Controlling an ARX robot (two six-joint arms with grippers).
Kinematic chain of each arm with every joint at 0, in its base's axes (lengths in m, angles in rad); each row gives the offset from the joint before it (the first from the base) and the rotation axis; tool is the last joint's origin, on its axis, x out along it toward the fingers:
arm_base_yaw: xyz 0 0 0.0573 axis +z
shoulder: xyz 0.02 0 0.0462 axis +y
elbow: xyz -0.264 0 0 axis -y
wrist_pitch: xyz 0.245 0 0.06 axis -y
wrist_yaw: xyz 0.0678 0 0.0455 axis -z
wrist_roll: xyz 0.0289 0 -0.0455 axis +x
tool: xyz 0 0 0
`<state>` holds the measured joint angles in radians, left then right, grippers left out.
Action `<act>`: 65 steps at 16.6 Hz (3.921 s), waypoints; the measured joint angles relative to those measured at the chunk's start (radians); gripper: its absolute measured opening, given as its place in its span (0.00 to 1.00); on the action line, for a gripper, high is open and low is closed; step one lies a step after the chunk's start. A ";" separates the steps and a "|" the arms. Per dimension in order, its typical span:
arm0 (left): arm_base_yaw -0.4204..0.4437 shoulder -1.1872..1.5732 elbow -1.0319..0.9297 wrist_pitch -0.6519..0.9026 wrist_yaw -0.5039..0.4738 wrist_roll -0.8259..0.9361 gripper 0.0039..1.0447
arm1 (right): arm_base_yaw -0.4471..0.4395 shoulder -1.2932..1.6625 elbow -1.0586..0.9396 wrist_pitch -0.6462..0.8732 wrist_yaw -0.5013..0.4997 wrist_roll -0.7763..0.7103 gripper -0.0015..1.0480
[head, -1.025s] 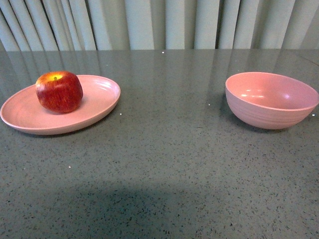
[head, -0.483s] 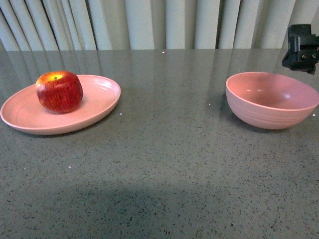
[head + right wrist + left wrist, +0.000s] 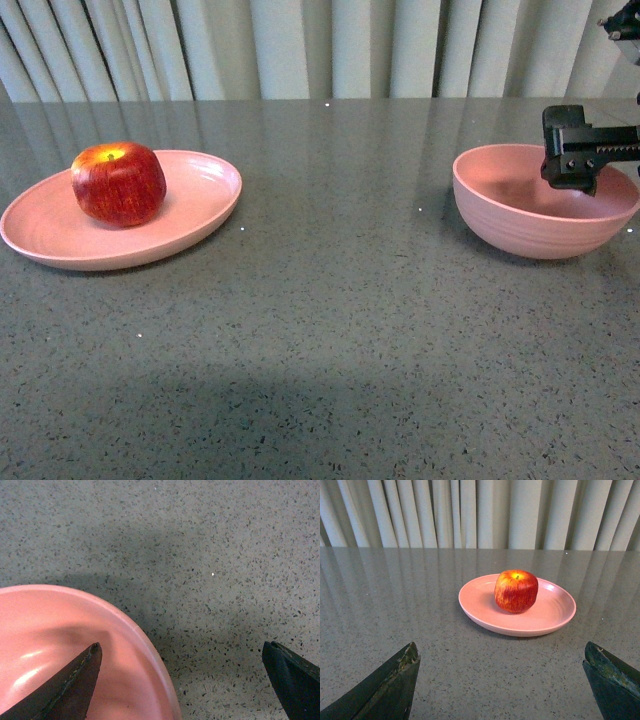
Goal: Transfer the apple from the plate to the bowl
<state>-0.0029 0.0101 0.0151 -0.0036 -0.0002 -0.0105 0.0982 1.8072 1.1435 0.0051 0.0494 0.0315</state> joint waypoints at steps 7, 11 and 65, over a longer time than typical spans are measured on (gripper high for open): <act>0.000 0.000 0.000 0.000 0.000 0.000 0.94 | -0.008 0.012 -0.016 0.004 -0.016 0.028 0.70; 0.000 0.000 0.000 0.000 0.000 0.000 0.94 | -0.013 0.012 -0.016 -0.005 -0.032 0.044 0.31; 0.000 0.000 0.000 0.000 0.000 0.000 0.94 | 0.241 -0.238 0.012 -0.006 -0.214 0.309 0.94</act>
<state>-0.0029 0.0101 0.0147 -0.0036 -0.0002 -0.0105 0.3389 1.5696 1.1553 -0.0010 -0.1642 0.3405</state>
